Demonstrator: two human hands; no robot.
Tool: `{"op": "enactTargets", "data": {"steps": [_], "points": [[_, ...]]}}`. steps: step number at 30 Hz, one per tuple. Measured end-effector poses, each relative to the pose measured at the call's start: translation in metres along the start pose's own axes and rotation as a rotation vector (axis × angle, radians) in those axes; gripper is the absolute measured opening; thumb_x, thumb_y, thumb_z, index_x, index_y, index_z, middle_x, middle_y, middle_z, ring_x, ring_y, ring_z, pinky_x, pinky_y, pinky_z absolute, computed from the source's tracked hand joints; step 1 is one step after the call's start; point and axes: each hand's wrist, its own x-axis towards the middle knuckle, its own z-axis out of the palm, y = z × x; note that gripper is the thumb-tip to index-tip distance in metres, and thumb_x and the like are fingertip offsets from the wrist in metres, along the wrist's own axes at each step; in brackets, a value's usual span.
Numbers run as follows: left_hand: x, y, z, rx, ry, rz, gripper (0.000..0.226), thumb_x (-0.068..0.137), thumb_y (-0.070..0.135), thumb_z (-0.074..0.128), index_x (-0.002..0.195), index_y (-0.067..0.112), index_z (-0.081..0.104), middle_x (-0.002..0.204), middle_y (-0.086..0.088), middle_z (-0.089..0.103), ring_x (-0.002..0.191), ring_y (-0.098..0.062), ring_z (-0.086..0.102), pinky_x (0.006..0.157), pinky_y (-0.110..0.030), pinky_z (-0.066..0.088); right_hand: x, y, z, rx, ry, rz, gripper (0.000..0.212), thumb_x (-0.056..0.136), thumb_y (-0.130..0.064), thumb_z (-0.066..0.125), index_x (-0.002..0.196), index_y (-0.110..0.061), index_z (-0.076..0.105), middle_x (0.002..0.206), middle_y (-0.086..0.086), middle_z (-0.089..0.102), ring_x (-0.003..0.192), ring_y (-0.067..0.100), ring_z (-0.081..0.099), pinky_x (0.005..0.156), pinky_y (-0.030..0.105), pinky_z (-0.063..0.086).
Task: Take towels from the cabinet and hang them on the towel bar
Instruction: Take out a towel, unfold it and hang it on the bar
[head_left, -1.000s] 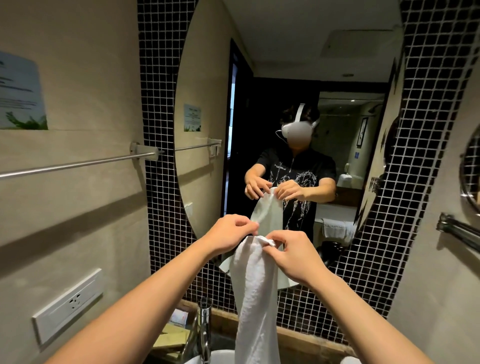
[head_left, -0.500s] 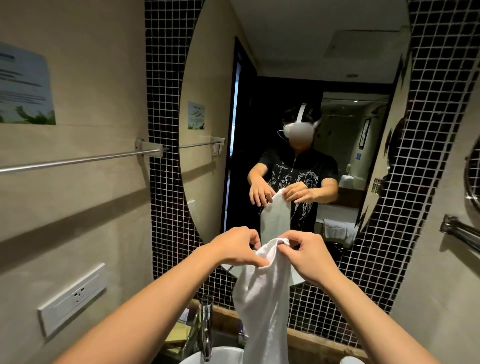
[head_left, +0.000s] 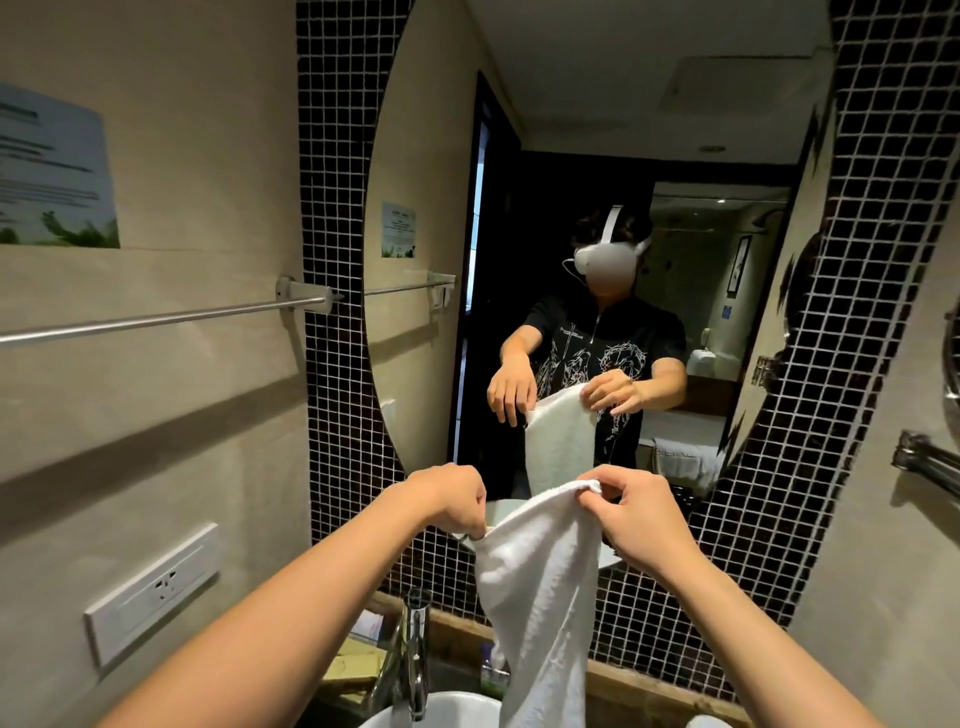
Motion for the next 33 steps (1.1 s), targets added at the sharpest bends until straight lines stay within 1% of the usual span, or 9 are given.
{"op": "enactTargets", "data": {"steps": [6, 11, 15, 20, 23, 25, 28, 30, 33], "points": [[-0.006, -0.008, -0.004, -0.162, 0.102, -0.04, 0.019, 0.079, 0.025, 0.057, 0.067, 0.012, 0.063, 0.056, 0.004, 0.056, 0.054, -0.013, 0.049, 0.049, -0.024, 0.038, 0.001, 0.002, -0.004, -0.044, 0.06, 0.042, 0.012, 0.087, -0.03, 0.066, 0.084, -0.038, 0.075, 0.079, -0.017, 0.072, 0.079, 0.009, 0.066, 0.071, 0.037, 0.056], [-0.008, -0.011, -0.012, -0.462, 0.263, -0.049, 0.016, 0.08, 0.02, 0.053, 0.067, 0.015, 0.046, 0.061, 0.0, 0.045, 0.059, -0.017, 0.041, 0.054, -0.03, 0.03, 0.001, 0.001, -0.003, -0.103, 0.124, 0.094, 0.012, 0.089, -0.034, 0.064, 0.09, -0.032, 0.076, 0.083, -0.012, 0.073, 0.083, 0.015, 0.065, 0.07, 0.036, 0.055], [-0.009, -0.009, -0.011, -0.628, 0.345, -0.025, 0.016, 0.078, 0.019, 0.052, 0.066, 0.015, 0.044, 0.062, -0.002, 0.043, 0.057, -0.018, 0.039, 0.056, -0.028, 0.036, 0.006, -0.004, -0.005, -0.012, 0.123, 0.097, 0.01, 0.088, -0.03, 0.066, 0.088, -0.03, 0.076, 0.084, -0.013, 0.073, 0.085, 0.013, 0.065, 0.074, 0.037, 0.055], [-0.011, -0.004, -0.002, -0.715, 0.478, 0.008, 0.018, 0.08, 0.025, 0.052, 0.064, 0.018, 0.046, 0.059, 0.002, 0.052, 0.056, -0.017, 0.052, 0.057, -0.033, 0.049, 0.01, -0.009, -0.01, 0.105, 0.136, 0.094, 0.013, 0.089, -0.027, 0.065, 0.08, -0.028, 0.075, 0.076, -0.012, 0.072, 0.08, 0.01, 0.065, 0.071, 0.037, 0.054], [-0.016, 0.003, -0.001, -0.766, 0.489, 0.093, 0.016, 0.089, 0.027, 0.056, 0.078, 0.015, 0.054, 0.068, 0.001, 0.062, 0.062, -0.012, 0.056, 0.061, -0.025, 0.046, 0.012, -0.014, -0.009, 0.14, 0.131, 0.087, 0.015, 0.09, -0.026, 0.064, 0.08, -0.027, 0.076, 0.075, -0.009, 0.072, 0.079, 0.012, 0.065, 0.071, 0.038, 0.054], [-0.021, 0.008, 0.0, -0.822, 0.398, 0.18, 0.029, 0.092, 0.041, 0.06, 0.095, 0.012, 0.059, 0.083, -0.002, 0.069, 0.071, -0.011, 0.062, 0.071, -0.025, 0.051, 0.014, -0.018, -0.007, 0.15, 0.122, 0.076, 0.016, 0.09, -0.026, 0.064, 0.079, -0.026, 0.075, 0.074, -0.007, 0.072, 0.078, 0.013, 0.066, 0.071, 0.038, 0.054], [-0.027, 0.016, 0.006, -0.618, 0.284, 0.212, 0.067, 0.074, 0.073, 0.06, 0.121, 0.024, 0.058, 0.111, 0.006, 0.067, 0.098, -0.007, 0.063, 0.089, -0.026, 0.051, 0.017, -0.024, -0.001, 0.166, 0.118, 0.052, 0.015, 0.088, -0.027, 0.064, 0.078, -0.024, 0.075, 0.072, -0.006, 0.072, 0.076, 0.014, 0.066, 0.071, 0.039, 0.055], [-0.033, 0.026, 0.01, -0.483, 0.252, 0.197, 0.088, 0.066, 0.081, 0.06, 0.135, 0.028, 0.05, 0.123, 0.009, 0.061, 0.107, -0.006, 0.059, 0.095, -0.029, 0.049, 0.019, -0.028, 0.003, 0.17, 0.108, 0.044, 0.015, 0.087, -0.027, 0.064, 0.08, -0.023, 0.076, 0.071, -0.006, 0.072, 0.074, 0.014, 0.066, 0.07, 0.038, 0.055], [-0.04, 0.047, 0.014, -0.452, 0.263, 0.224, 0.089, 0.062, 0.081, 0.064, 0.135, 0.032, 0.048, 0.125, 0.012, 0.06, 0.108, -0.006, 0.059, 0.095, -0.035, 0.05, 0.019, -0.033, 0.007, 0.162, 0.082, 0.002, 0.018, 0.087, -0.024, 0.063, 0.073, -0.03, 0.074, 0.065, -0.01, 0.069, 0.066, 0.008, 0.062, 0.062, 0.032, 0.05]]}}
